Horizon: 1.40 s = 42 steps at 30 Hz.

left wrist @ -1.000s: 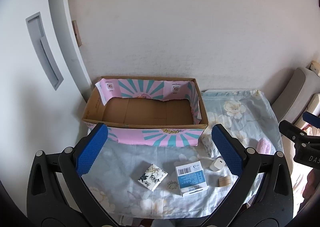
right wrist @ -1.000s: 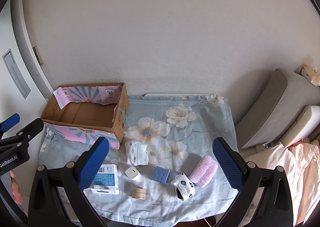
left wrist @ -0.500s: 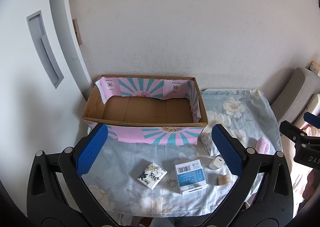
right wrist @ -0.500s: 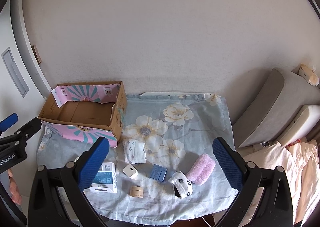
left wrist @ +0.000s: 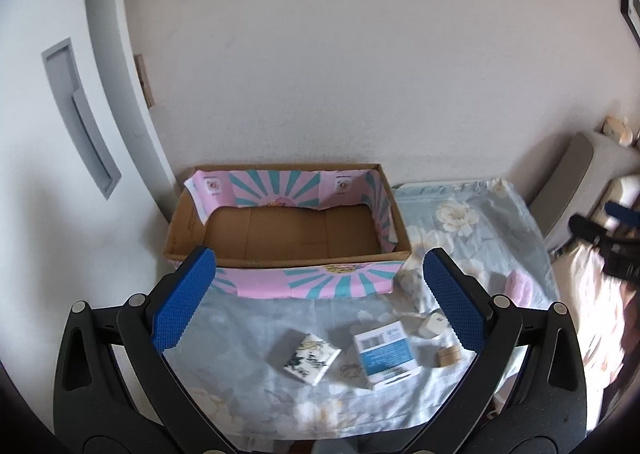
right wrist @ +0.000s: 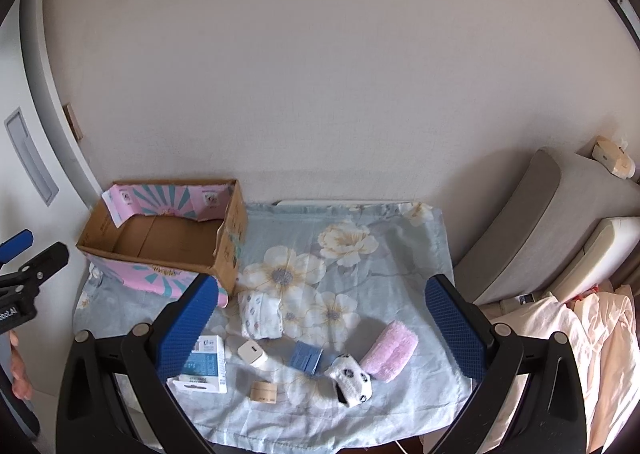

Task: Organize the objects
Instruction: 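Grasp the white printed tissue pack with the left gripper while the right gripper grasps the small blue box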

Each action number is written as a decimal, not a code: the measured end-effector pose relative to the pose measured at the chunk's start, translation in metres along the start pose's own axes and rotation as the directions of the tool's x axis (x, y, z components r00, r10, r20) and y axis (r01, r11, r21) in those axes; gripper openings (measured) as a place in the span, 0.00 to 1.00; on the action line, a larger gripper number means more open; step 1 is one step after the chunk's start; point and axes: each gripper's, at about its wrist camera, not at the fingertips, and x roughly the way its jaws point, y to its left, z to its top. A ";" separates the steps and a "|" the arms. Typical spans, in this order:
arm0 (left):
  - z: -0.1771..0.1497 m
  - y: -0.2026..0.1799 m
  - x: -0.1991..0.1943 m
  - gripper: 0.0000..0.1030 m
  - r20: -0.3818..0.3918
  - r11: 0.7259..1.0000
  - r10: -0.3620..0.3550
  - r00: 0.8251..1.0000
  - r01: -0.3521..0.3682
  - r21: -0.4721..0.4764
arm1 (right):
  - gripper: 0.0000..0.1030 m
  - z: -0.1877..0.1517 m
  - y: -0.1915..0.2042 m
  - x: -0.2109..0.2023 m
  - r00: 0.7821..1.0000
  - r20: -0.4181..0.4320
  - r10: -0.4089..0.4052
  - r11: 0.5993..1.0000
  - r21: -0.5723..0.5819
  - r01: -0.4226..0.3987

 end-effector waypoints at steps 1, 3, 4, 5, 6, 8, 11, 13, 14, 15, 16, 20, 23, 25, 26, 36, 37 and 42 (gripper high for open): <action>-0.001 0.002 0.003 1.00 -0.007 1.000 0.006 1.000 -0.006 0.016 | 1.00 0.001 -0.004 0.002 1.000 -0.002 -0.008 1.000 0.001 0.008; -0.007 0.006 0.010 1.00 -0.025 0.999 0.019 1.000 -0.018 0.045 | 1.00 0.000 -0.008 0.006 1.000 -0.012 -0.013 1.000 0.004 0.013; -0.010 0.008 0.016 1.00 -0.040 0.998 0.018 0.999 -0.015 0.057 | 1.00 -0.001 -0.012 0.010 1.000 -0.020 -0.009 1.000 0.009 0.010; -0.015 0.010 0.022 1.00 -0.056 0.998 0.011 0.998 -0.008 0.069 | 1.00 -0.003 -0.013 0.013 1.000 -0.025 -0.007 1.000 0.011 0.008; -0.020 0.013 0.027 1.00 -0.072 0.997 0.008 0.997 -0.003 0.079 | 1.00 -0.005 -0.015 0.016 0.999 -0.032 -0.007 1.000 0.012 0.008; -0.032 0.017 0.038 1.00 -0.102 0.995 0.011 0.995 -0.001 0.098 | 1.00 -0.011 -0.019 0.024 0.999 -0.045 -0.011 1.000 0.012 0.011; -0.053 0.023 0.054 1.00 -0.131 0.995 -0.011 0.991 0.024 0.102 | 1.00 -0.023 -0.024 0.036 0.998 -0.066 -0.017 1.000 0.020 0.018; -0.067 0.026 0.064 1.00 -0.142 0.994 -0.035 0.989 0.049 0.095 | 1.00 -0.034 -0.026 0.047 0.997 -0.080 -0.017 0.999 0.029 0.019; -0.074 0.027 0.070 1.00 -0.147 0.994 -0.049 0.988 0.063 0.093 | 1.00 -0.038 -0.026 0.051 0.996 -0.085 -0.017 0.999 0.029 0.019; -0.081 0.027 0.075 1.00 -0.149 0.993 -0.058 0.987 0.072 0.093 | 1.00 -0.045 -0.025 0.058 0.995 -0.093 -0.020 0.999 0.026 0.023; -0.089 0.026 0.081 1.00 -0.152 0.992 -0.066 0.986 0.081 0.095 | 1.00 -0.051 -0.024 0.063 0.995 -0.101 -0.021 1.000 0.020 0.023; -0.115 0.024 0.104 0.97 -0.192 0.987 -0.092 0.977 0.115 0.114 | 0.97 -0.072 -0.014 0.084 0.991 -0.136 -0.002 1.000 -0.026 -0.002; -0.131 0.023 0.119 0.96 -0.216 0.983 -0.103 0.971 0.133 0.128 | 0.92 -0.086 -0.004 0.101 0.986 -0.164 0.004 0.997 -0.076 -0.017; -0.139 0.022 0.127 0.96 -0.231 0.981 -0.100 0.968 0.134 0.137 | 0.89 -0.095 0.003 0.114 0.983 -0.185 0.007 0.994 -0.109 -0.028; -0.142 0.021 0.130 0.96 -0.234 0.981 -0.098 0.967 0.134 0.143 | 0.88 -0.098 0.005 0.119 0.981 -0.192 0.004 0.992 -0.122 -0.028; -0.153 0.005 0.154 0.93 -0.239 0.971 -0.098 0.966 0.146 0.191 | 0.70 -0.117 0.028 0.163 0.962 -0.273 0.004 0.971 -0.230 -0.069; -0.153 0.004 0.155 0.92 -0.240 0.970 -0.102 0.965 0.150 0.191 | 0.67 -0.118 0.030 0.166 0.959 -0.283 0.008 0.968 -0.237 -0.078; -0.154 0.001 0.161 0.84 -0.253 0.968 -0.103 0.962 0.155 0.197 | 0.58 -0.118 0.037 0.174 0.951 -0.308 0.020 0.960 -0.260 -0.104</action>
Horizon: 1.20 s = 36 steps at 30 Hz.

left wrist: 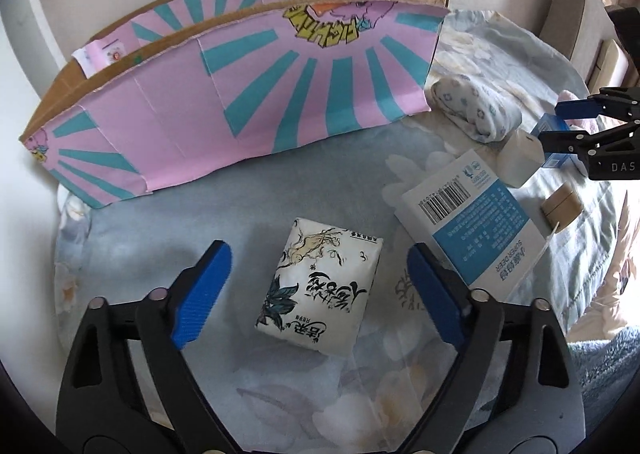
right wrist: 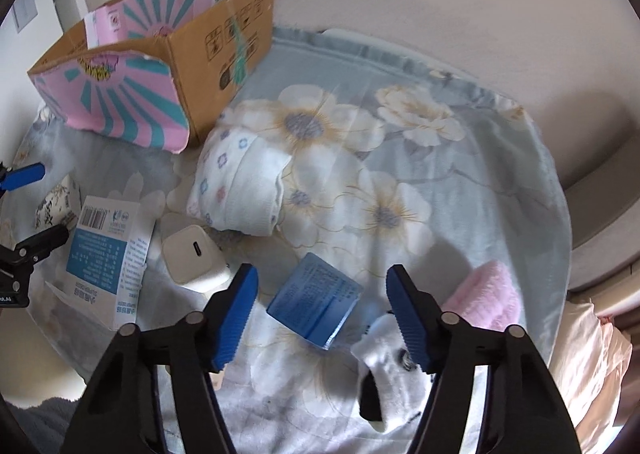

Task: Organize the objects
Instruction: 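Grasp the white printed tissue pack with the left gripper while the right gripper grasps the small blue box, then carry both items over the cardboard box and open both grippers to drop them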

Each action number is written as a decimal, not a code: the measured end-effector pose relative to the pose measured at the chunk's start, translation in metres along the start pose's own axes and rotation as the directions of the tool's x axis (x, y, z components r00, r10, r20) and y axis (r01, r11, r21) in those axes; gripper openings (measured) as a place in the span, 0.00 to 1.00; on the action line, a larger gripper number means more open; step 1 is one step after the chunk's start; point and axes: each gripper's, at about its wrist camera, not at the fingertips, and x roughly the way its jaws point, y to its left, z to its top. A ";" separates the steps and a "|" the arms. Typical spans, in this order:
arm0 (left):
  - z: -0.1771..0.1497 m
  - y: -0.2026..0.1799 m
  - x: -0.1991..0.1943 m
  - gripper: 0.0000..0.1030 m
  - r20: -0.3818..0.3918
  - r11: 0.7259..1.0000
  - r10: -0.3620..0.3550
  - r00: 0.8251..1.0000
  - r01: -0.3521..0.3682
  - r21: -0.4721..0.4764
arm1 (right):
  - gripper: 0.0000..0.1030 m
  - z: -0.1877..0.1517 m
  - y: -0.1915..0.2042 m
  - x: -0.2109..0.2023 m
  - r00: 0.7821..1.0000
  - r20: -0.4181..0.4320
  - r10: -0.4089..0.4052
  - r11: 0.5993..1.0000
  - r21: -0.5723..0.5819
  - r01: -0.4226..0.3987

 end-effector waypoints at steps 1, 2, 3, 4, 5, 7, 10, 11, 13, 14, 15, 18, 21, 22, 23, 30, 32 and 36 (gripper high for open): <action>0.000 0.000 0.001 0.81 -0.001 1.000 0.000 1.000 0.000 0.000 | 0.56 0.001 0.001 0.002 1.000 -0.009 0.007 1.000 -0.003 -0.007; 0.000 0.000 0.002 0.79 -0.003 1.000 0.002 1.000 -0.002 0.002 | 0.55 0.001 0.001 0.003 1.000 -0.016 0.009 1.000 -0.005 -0.009; 0.000 -0.001 0.002 0.75 -0.004 1.000 0.005 1.000 -0.005 0.006 | 0.54 0.001 0.002 0.005 1.000 -0.022 0.012 1.000 -0.006 -0.012; 0.000 -0.001 0.002 0.73 -0.003 1.000 0.008 1.000 -0.008 0.010 | 0.52 0.002 0.002 0.008 0.999 -0.030 0.018 1.000 -0.006 -0.018; 0.000 -0.002 0.003 0.71 -0.003 1.000 0.007 1.000 -0.007 0.014 | 0.49 0.002 0.002 0.009 0.999 -0.036 0.023 1.000 -0.005 -0.023; 0.001 -0.002 0.004 0.60 -0.010 1.000 0.001 1.000 -0.001 0.021 | 0.46 0.002 0.000 0.012 0.999 -0.042 0.027 1.000 0.001 -0.027; 0.001 -0.004 0.008 0.47 -0.026 0.999 -0.007 1.000 0.008 0.034 | 0.44 0.001 -0.005 0.014 0.998 -0.038 0.051 0.999 0.021 -0.050; 0.002 -0.006 0.009 0.47 -0.021 0.999 -0.006 1.000 0.007 0.039 | 0.44 0.000 -0.005 0.014 0.998 -0.037 0.055 0.998 0.023 -0.055; 0.004 -0.006 0.010 0.45 -0.024 0.999 -0.006 1.000 0.007 0.046 | 0.44 0.000 -0.007 0.015 0.997 -0.036 0.061 0.998 0.021 -0.060; 0.004 -0.006 0.010 0.45 -0.025 0.999 -0.006 1.000 0.008 0.046 | 0.43 -0.001 -0.008 0.015 0.997 -0.033 0.064 0.998 0.020 -0.063; 0.005 -0.006 0.011 0.45 -0.026 0.999 -0.007 1.000 0.008 0.046 | 0.43 -0.001 -0.009 0.015 0.997 -0.032 0.066 0.998 0.020 -0.065; 0.006 -0.006 0.008 0.44 -0.023 0.999 -0.001 1.000 0.002 0.043 | 0.43 -0.002 -0.010 0.015 0.997 -0.031 0.072 0.997 0.025 -0.071; 0.010 -0.003 0.003 0.44 -0.024 0.999 0.001 1.000 0.000 0.036 | 0.43 -0.003 -0.014 0.015 0.996 -0.035 0.079 0.996 0.043 -0.078; 0.012 -0.003 0.000 0.44 -0.022 0.999 0.002 1.000 -0.001 0.032 | 0.43 -0.002 -0.016 0.014 0.996 -0.034 0.082 0.996 0.050 -0.080; 0.015 -0.004 -0.002 0.44 -0.020 1.000 0.005 1.000 -0.005 0.029 | 0.43 -0.002 -0.018 0.014 0.996 -0.017 0.091 0.995 0.045 -0.090; 0.035 -0.003 -0.028 0.44 -0.001 0.998 0.041 0.999 -0.041 -0.040 | 0.43 0.009 -0.032 -0.003 0.994 0.011 0.105 0.994 0.011 -0.106; 0.045 -0.002 -0.038 0.44 0.014 0.996 0.042 0.999 -0.040 -0.074 | 0.43 0.015 -0.036 -0.013 0.993 0.023 0.114 0.994 -0.007 -0.113; 0.064 0.011 -0.058 0.44 0.057 0.987 0.054 0.997 -0.045 -0.155 | 0.43 0.030 -0.041 -0.031 0.989 0.044 0.141 0.989 -0.041 -0.140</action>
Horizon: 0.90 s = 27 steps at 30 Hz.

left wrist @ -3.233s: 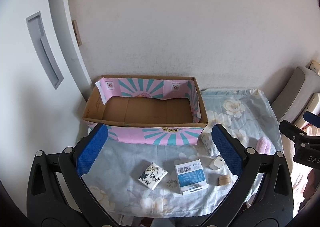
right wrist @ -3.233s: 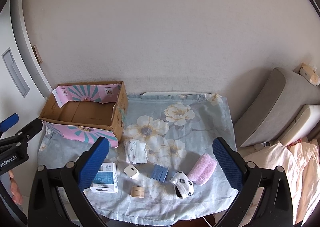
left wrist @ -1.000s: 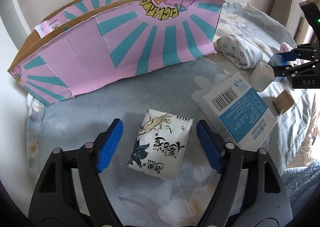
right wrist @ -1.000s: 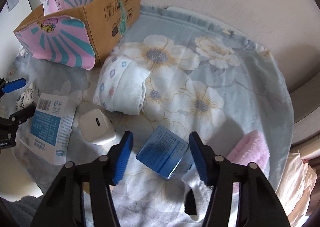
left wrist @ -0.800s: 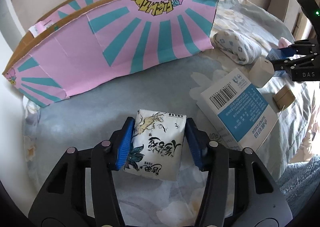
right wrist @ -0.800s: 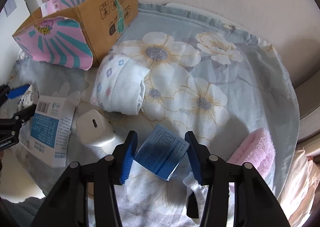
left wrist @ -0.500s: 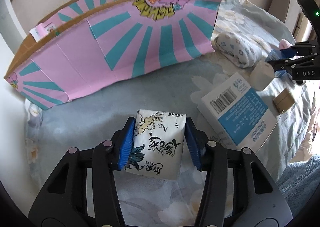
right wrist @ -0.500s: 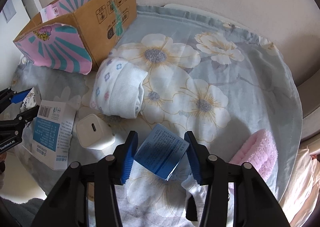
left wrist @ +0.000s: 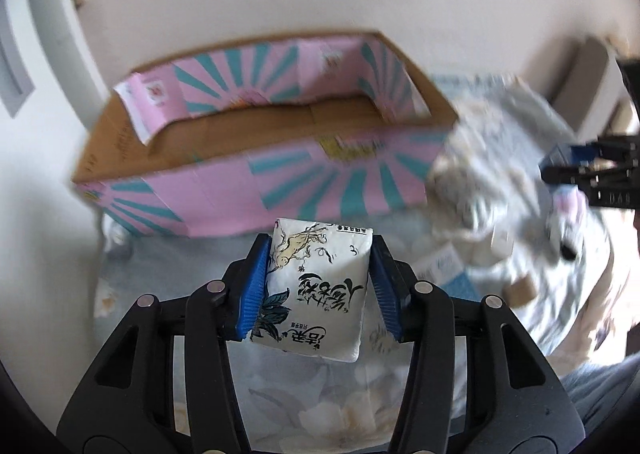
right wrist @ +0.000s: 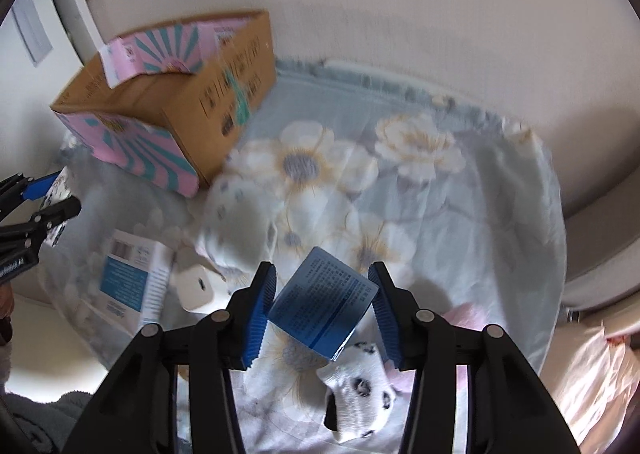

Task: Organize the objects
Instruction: 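Carry both items over the cardboard box and open both grippers to drop them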

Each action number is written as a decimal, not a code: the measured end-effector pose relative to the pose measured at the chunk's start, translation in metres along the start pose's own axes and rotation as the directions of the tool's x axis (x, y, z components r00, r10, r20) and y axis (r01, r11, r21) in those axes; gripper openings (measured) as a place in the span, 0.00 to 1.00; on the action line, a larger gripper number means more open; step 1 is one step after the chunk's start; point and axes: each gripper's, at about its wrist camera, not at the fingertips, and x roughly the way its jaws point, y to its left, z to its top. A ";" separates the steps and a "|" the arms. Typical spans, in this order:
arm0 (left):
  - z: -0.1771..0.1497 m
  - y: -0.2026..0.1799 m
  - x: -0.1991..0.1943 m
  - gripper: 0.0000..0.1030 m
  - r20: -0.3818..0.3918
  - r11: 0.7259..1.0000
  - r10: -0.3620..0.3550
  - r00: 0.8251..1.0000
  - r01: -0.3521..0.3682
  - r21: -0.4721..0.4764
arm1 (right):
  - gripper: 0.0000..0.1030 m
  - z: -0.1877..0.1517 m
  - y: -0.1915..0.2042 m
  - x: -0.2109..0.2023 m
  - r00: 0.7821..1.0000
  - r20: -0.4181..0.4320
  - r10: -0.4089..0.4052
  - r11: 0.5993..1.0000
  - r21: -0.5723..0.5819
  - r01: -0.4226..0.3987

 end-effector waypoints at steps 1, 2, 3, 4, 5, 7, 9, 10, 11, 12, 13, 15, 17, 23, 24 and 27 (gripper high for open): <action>0.007 0.004 -0.004 0.44 0.012 1.000 0.002 1.000 -0.002 -0.017 | 0.43 0.007 0.000 -0.006 1.000 0.010 -0.002 1.000 -0.012 0.002; 0.015 0.009 -0.008 0.44 0.022 1.000 -0.001 1.000 0.001 -0.031 | 0.43 0.010 -0.001 -0.010 1.000 0.015 -0.003 1.000 -0.016 0.004; 0.023 0.013 -0.012 0.44 0.030 0.999 -0.005 1.000 0.006 -0.038 | 0.43 0.017 -0.001 -0.015 1.000 0.027 -0.007 1.000 -0.018 0.007; 0.031 0.019 -0.017 0.44 0.045 0.999 -0.004 0.999 0.006 -0.040 | 0.43 0.026 0.000 -0.021 0.999 0.038 -0.011 1.000 -0.019 0.012; 0.038 0.024 -0.022 0.44 0.061 0.999 -0.001 0.998 0.003 -0.036 | 0.43 0.033 -0.002 -0.023 0.999 0.045 -0.013 1.000 -0.018 0.014; 0.056 0.034 -0.027 0.44 0.085 1.000 0.009 0.996 -0.008 -0.017 | 0.43 0.049 0.002 -0.032 0.997 0.075 -0.008 1.000 -0.016 0.010; 0.074 0.045 -0.030 0.44 0.103 1.000 0.022 0.994 -0.023 0.002 | 0.43 0.067 0.009 -0.040 0.994 0.106 -0.002 1.000 -0.014 0.004; 0.082 0.050 -0.030 0.44 0.107 0.999 0.028 0.994 -0.030 0.011 | 0.43 0.076 0.013 -0.043 0.993 0.116 -0.001 1.000 -0.015 0.003; 0.091 0.057 -0.030 0.44 0.111 0.999 0.035 0.993 -0.037 0.017 | 0.43 0.087 0.020 -0.046 0.992 0.128 0.003 1.000 -0.017 -0.001; 0.099 0.062 -0.028 0.44 0.112 0.999 0.041 0.993 -0.043 0.020 | 0.43 0.095 0.024 -0.048 0.991 0.136 0.008 1.000 -0.018 -0.006; 0.106 0.069 -0.026 0.44 0.107 0.999 0.044 0.993 -0.047 0.020 | 0.43 0.107 0.030 -0.049 0.989 0.148 0.020 1.000 -0.017 -0.017; 0.120 0.082 -0.017 0.44 0.086 0.999 0.048 0.995 -0.049 0.013 | 0.43 0.126 0.040 -0.047 0.987 0.156 0.033 0.999 -0.019 -0.030; 0.131 0.096 -0.002 0.44 0.057 0.998 0.057 0.997 -0.057 0.006 | 0.43 0.146 0.055 -0.042 0.986 0.161 0.042 0.999 -0.027 -0.038; 0.149 0.125 0.040 0.44 -0.005 0.997 0.075 0.997 -0.075 -0.008 | 0.43 0.188 0.092 -0.008 0.984 0.138 0.117 0.993 -0.029 -0.114; 0.149 0.127 0.046 0.44 -0.013 0.997 0.074 0.997 -0.074 -0.006 | 0.43 0.191 0.096 -0.002 0.983 0.132 0.125 0.992 -0.027 -0.123; 0.148 0.132 0.062 0.44 -0.043 0.997 0.078 0.996 -0.078 0.001 | 0.43 0.200 0.109 0.022 0.985 0.097 0.143 0.990 -0.020 -0.142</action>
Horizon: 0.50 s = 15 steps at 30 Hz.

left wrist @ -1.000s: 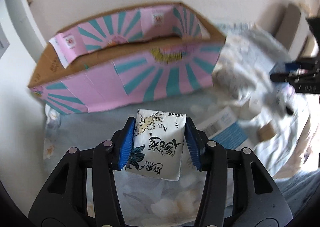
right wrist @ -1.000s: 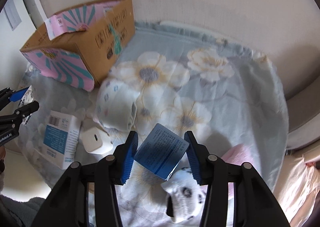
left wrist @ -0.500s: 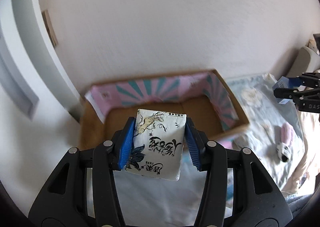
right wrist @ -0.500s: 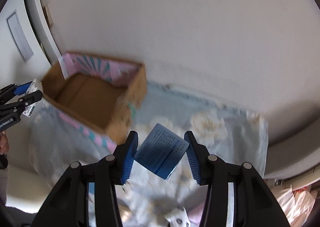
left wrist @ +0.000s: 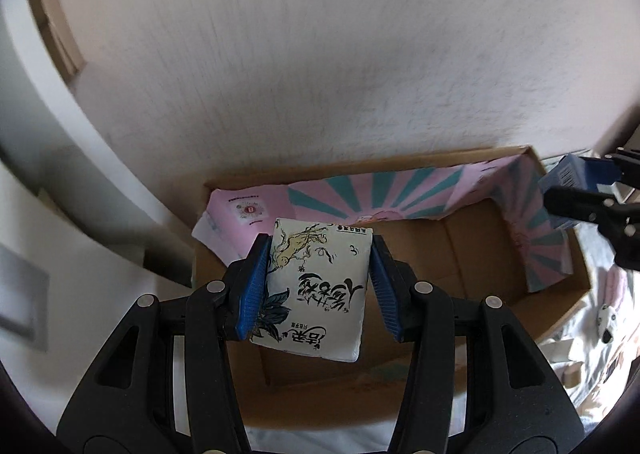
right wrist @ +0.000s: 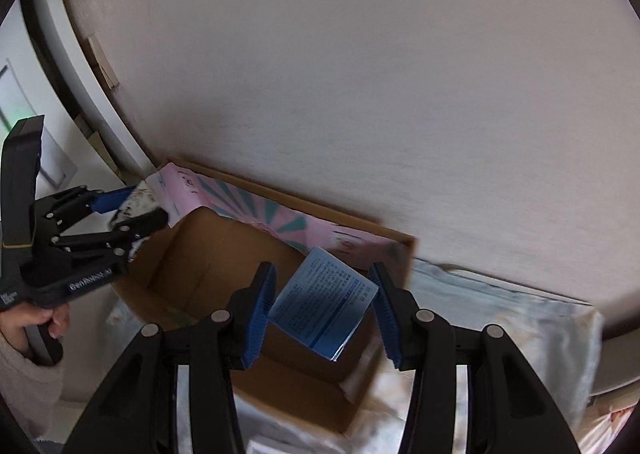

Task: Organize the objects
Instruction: 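Carry both items over the cardboard box and open both grippers to drop them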

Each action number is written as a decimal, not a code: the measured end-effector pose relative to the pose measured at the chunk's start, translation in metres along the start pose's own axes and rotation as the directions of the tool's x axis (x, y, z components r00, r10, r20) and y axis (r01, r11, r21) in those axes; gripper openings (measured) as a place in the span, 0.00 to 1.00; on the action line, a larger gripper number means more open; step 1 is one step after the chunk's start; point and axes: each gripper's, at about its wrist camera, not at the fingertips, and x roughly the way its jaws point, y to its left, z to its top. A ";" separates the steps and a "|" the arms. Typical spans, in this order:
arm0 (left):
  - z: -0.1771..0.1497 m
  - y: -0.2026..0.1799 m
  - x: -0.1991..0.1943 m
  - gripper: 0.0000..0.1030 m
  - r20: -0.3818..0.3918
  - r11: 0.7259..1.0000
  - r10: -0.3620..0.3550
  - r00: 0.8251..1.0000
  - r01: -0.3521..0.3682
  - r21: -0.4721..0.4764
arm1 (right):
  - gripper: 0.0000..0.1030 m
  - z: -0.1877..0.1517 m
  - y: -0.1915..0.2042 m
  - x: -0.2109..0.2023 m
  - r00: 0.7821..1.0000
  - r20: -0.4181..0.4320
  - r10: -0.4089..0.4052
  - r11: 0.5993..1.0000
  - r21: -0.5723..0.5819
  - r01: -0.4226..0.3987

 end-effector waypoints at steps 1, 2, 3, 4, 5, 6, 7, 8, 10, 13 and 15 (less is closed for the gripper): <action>0.000 0.002 0.006 0.44 -0.013 1.000 -0.001 1.000 0.002 0.001 | 0.43 0.001 0.003 0.010 1.000 -0.017 0.002 1.000 0.000 -0.002; -0.002 0.001 0.011 0.44 -0.025 1.000 -0.001 1.000 0.001 0.000 | 0.43 0.001 0.006 0.017 1.000 -0.030 0.005 1.000 -0.001 -0.005; -0.003 0.002 0.016 0.44 -0.036 1.000 -0.001 0.999 0.001 -0.001 | 0.43 0.001 0.009 0.024 0.999 -0.045 0.009 1.000 -0.002 -0.010; -0.004 0.003 0.021 0.44 -0.053 1.000 -0.004 0.999 0.004 -0.002 | 0.43 0.000 0.012 0.032 0.998 -0.057 0.016 1.000 -0.002 -0.016; -0.006 0.003 0.026 0.44 -0.076 1.000 -0.005 0.997 0.005 -0.007 | 0.43 -0.002 0.015 0.040 0.997 -0.071 0.023 1.000 -0.002 -0.023; -0.007 0.004 0.030 0.44 -0.090 1.000 -0.005 0.996 0.004 -0.014 | 0.43 -0.003 0.016 0.045 0.996 -0.080 0.026 1.000 -0.004 -0.026; -0.008 0.006 0.035 0.44 -0.102 1.000 -0.008 0.995 0.005 -0.022 | 0.43 -0.005 0.018 0.050 0.996 -0.088 0.031 0.999 -0.007 -0.031; -0.009 0.008 0.038 0.44 -0.110 1.000 -0.010 0.994 0.007 -0.028 | 0.43 -0.007 0.019 0.056 0.995 -0.093 0.038 0.999 -0.010 -0.039; -0.010 0.008 0.041 0.44 -0.114 1.000 -0.008 0.993 0.005 -0.025 | 0.43 -0.010 0.021 0.060 0.993 -0.106 0.044 0.999 -0.013 -0.045; -0.010 0.009 0.040 0.44 -0.104 1.000 -0.009 0.995 0.008 -0.008 | 0.43 -0.012 0.019 0.063 0.992 -0.121 0.048 0.999 -0.004 -0.049; -0.009 0.009 0.036 0.49 -0.078 1.000 -0.029 0.997 0.029 0.002 | 0.43 -0.012 0.020 0.064 0.990 -0.131 0.049 0.999 -0.007 -0.051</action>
